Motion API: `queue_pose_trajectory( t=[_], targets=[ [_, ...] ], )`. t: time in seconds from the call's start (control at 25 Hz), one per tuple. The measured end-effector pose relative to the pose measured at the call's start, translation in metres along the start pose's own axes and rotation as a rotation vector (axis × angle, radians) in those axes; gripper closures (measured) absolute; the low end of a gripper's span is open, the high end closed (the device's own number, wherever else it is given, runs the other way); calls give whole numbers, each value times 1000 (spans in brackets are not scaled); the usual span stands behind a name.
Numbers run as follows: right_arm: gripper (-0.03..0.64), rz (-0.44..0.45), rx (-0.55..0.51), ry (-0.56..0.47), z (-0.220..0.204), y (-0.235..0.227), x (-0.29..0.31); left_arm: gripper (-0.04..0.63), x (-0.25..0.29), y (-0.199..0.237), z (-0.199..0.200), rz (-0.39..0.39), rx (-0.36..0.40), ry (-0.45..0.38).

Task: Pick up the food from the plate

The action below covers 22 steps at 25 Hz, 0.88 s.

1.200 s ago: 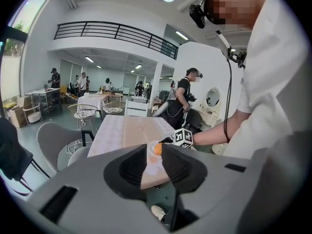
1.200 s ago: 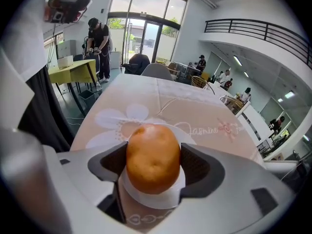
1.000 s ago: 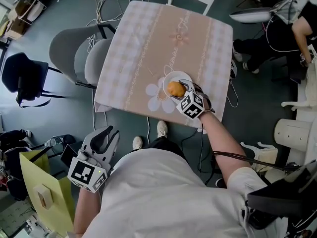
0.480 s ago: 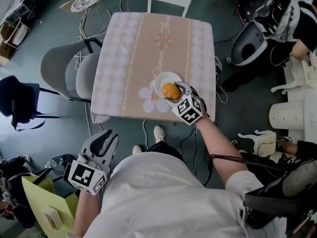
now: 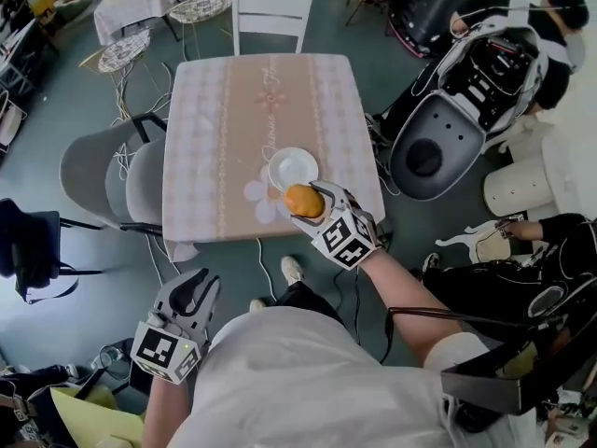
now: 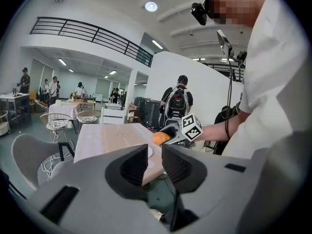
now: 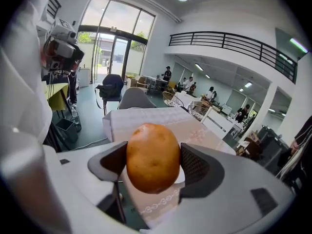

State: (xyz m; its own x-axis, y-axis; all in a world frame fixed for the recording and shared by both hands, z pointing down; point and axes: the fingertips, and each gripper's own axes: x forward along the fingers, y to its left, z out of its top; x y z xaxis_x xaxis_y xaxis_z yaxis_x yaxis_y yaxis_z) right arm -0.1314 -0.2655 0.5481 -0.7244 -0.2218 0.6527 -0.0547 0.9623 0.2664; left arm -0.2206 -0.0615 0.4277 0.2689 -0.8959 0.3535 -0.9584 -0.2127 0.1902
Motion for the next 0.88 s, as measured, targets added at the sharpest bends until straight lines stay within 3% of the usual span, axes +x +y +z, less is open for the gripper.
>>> queue_pose_trajectory(
  t=[0.36,0.88],
  targets=[
    [270,-50,41,-67,37,48,-56,506,-25,-4,-12,-57,39,2],
    [270,-101,85,-116,53,108,-120,508,-33,-39,-28,-170,76,16]
  ],
)
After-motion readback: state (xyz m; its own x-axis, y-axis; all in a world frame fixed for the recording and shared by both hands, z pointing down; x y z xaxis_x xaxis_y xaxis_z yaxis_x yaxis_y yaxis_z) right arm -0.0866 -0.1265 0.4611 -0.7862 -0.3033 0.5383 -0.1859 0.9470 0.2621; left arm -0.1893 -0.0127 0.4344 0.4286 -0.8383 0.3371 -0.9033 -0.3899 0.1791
